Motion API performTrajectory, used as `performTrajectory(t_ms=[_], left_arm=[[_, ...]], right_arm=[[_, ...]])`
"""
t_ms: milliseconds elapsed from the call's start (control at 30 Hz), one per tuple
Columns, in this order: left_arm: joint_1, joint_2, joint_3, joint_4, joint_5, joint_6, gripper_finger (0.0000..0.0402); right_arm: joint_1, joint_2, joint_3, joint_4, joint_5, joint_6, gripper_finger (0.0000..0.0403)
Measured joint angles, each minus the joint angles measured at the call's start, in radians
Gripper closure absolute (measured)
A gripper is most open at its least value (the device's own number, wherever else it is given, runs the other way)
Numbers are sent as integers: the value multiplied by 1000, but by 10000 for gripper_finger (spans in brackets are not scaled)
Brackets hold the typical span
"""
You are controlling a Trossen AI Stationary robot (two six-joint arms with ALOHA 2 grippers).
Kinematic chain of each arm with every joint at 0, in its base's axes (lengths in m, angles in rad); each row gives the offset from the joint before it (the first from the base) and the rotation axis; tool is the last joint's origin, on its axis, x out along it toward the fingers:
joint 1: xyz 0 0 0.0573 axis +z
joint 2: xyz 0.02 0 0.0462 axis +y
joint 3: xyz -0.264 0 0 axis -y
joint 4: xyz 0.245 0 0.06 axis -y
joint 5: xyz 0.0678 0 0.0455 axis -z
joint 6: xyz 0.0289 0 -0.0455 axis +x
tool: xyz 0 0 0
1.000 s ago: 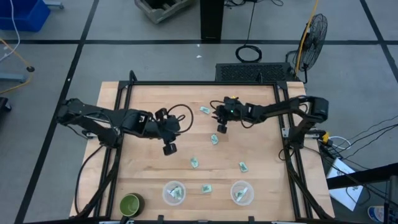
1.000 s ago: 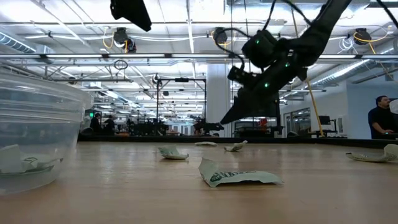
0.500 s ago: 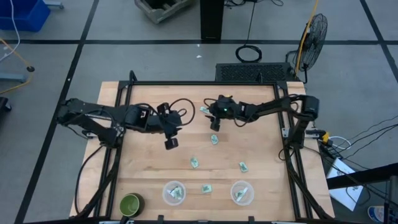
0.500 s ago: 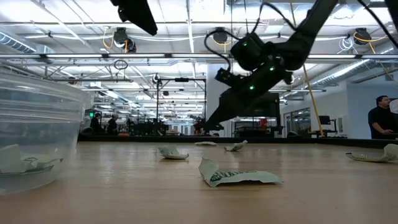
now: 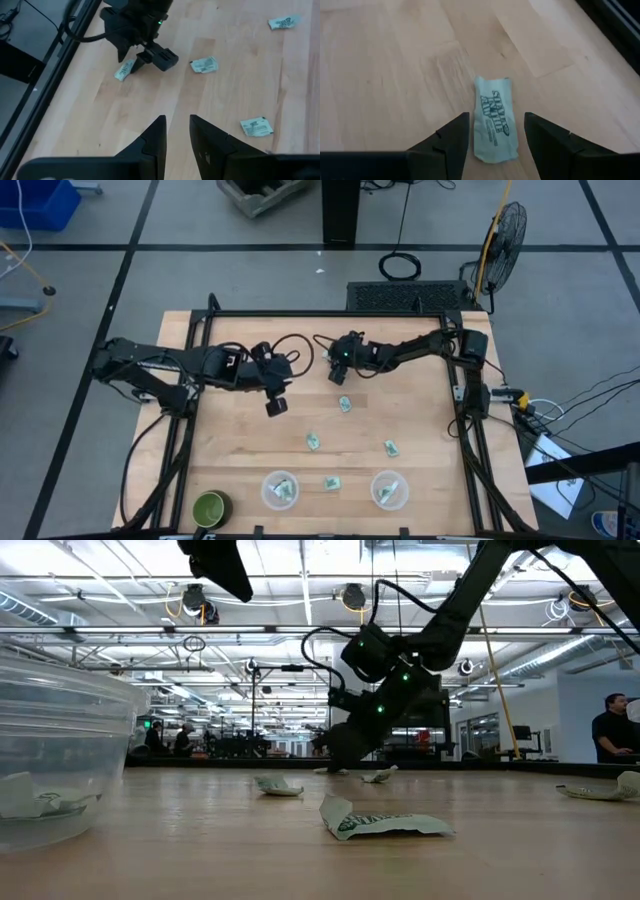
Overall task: Pick and place Stevia / Truvia into bins
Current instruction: Put the stevia packet into the right transparent container
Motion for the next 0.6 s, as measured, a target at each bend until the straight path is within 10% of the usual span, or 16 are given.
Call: performTrajectory(t_ms=[233,600], left_arm=[[0,0,-6,4,0,0,311],[-1,0,-45,0,3,-44,311]], right_arm=[[-14,0,-10,-35,-53,21,236],[23,-2,-11,-54,-96,77,366]])
